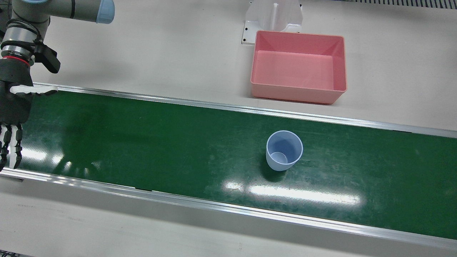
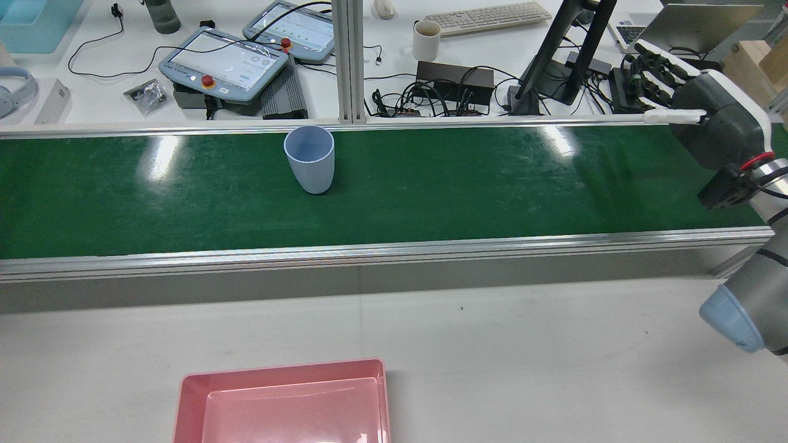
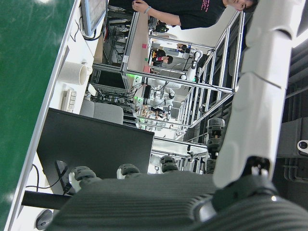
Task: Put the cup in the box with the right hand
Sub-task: 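Lower the right hand beside the belt and wait for the blue cup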
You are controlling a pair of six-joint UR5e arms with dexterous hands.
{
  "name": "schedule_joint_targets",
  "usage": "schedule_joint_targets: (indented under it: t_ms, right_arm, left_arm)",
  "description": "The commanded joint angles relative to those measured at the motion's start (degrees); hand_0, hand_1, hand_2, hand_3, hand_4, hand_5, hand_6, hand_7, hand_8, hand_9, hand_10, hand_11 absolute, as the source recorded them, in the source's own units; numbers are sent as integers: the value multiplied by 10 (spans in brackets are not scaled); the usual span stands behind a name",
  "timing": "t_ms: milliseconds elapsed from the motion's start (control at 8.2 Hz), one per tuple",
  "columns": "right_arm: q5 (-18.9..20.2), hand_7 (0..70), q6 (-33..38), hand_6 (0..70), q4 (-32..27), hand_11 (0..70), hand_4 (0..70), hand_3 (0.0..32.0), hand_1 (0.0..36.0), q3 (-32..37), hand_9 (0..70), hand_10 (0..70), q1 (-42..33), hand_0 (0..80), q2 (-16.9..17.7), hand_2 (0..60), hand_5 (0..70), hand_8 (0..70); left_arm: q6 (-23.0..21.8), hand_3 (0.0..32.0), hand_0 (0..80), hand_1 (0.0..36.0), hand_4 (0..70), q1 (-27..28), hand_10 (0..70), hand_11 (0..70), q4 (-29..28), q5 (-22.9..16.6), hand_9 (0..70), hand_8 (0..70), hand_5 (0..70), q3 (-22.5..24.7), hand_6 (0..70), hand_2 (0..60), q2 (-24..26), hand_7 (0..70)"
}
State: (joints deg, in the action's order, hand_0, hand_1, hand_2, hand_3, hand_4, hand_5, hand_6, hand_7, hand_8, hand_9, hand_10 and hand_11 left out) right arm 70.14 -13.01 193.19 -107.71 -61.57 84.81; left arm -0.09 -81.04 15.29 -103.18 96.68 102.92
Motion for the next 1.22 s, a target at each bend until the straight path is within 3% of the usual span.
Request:
schedule_joint_targets:
  t_ms: [0, 122, 244, 366, 488, 854, 1098]
  right_arm:
    - [0, 103, 0, 0, 0, 35, 0, 320, 198, -1, 6, 5, 0, 555, 0, 0, 63, 0]
    - [0, 138, 0, 1, 1, 42, 31, 320, 190, -1, 13, 12, 0, 571, 0, 0, 56, 0]
    - [0, 130, 0, 39, 1, 45, 221, 0, 186, -1, 12, 15, 0, 578, 0, 0, 51, 0]
    - [0, 91, 1, 33, 1, 42, 248, 0, 184, 0, 4, 13, 0, 579, 0, 0, 49, 0]
    - [0, 80, 0, 30, 1, 40, 221, 0, 183, -1, 2, 12, 0, 576, 0, 0, 49, 0]
    - [-8, 84, 1, 31, 1, 40, 215, 0, 177, 7, 2, 12, 1, 569, 0, 0, 48, 0]
    - [-33, 80, -6, 30, 9, 41, 171, 0, 184, -4, 2, 12, 28, 568, -3, 0, 50, 0]
  left_arm:
    - [0, 0, 0, 0, 0, 0, 0, 0, 0, 0, 0, 0, 0, 0, 0, 0, 0, 0]
    - [0, 0, 0, 0, 0, 0, 0, 0, 0, 0, 0, 0, 0, 0, 0, 0, 0, 0]
    - [0, 0, 0, 0, 0, 0, 0, 0, 0, 0, 0, 0, 0, 0, 0, 0, 0, 0]
    - [0, 0, 0, 0, 0, 0, 0, 0, 0, 0, 0, 0, 0, 0, 0, 0, 0, 0]
    - [0, 0, 0, 0, 0, 0, 0, 0, 0, 0, 0, 0, 0, 0, 0, 0, 0, 0]
    - [0, 0, 0, 0, 0, 0, 0, 0, 0, 0, 0, 0, 0, -1, 0, 0, 0, 0]
    - [0, 0, 0, 0, 0, 0, 0, 0, 0, 0, 0, 0, 0, 0, 0, 0, 0, 0]
